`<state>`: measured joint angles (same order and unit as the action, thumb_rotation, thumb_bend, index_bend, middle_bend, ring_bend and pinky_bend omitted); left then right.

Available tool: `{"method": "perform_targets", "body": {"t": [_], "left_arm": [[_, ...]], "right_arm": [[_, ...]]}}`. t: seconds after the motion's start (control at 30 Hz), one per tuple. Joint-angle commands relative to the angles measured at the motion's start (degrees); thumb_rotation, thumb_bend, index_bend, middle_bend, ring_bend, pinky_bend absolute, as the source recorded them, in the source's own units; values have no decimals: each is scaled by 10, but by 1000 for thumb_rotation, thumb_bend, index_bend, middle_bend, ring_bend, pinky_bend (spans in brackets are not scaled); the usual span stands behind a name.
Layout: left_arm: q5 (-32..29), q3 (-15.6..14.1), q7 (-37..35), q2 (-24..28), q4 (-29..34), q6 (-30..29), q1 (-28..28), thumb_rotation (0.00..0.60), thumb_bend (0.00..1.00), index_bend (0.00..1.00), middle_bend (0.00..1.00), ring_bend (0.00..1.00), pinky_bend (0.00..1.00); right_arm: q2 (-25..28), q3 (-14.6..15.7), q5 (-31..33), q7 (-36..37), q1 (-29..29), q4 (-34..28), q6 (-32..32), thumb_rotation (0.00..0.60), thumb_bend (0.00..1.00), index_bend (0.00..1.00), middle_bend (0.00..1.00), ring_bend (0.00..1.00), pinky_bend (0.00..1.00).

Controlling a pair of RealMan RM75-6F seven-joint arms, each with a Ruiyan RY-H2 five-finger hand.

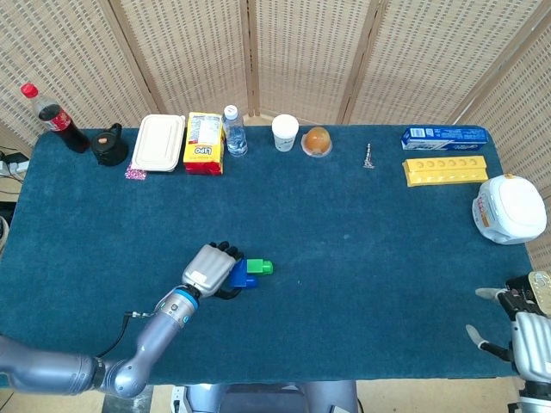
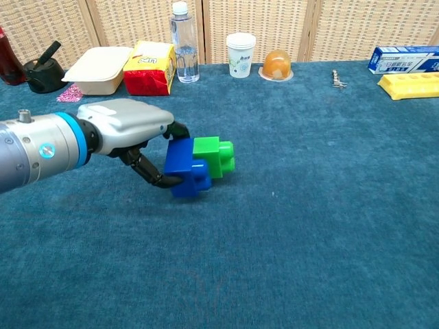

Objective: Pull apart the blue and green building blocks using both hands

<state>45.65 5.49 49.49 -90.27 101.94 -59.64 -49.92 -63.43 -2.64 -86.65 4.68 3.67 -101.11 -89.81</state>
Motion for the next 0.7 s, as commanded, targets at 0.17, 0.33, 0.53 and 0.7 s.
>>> {"method": "perform_targets", "body": {"t": [0.17,0.33,0.53,0.7], "left_arm": [[55,29,-69,69,34,95,-41,356,387,440,324,250,381],[49,46,-105,100,45,152,-74,357,386,442,325,255,381],[43,59,-128,105,35,188,-116,358,387,442,325,255,382],[28,61,-133,101,26,203,-147,353,386,441,326,255,381]], "right_arm": [[12,-14,3,145,-67,-27,106,600,255,345,401,441,443],[15,-18,1,224,-102,-20,156,600,256,351,413,482,492],[2,-20,0,269,-133,-18,195,600,256,366,425,488,493],[-8,-22,-1,279,-149,-13,208,600,255,366,426,489,496]]}}
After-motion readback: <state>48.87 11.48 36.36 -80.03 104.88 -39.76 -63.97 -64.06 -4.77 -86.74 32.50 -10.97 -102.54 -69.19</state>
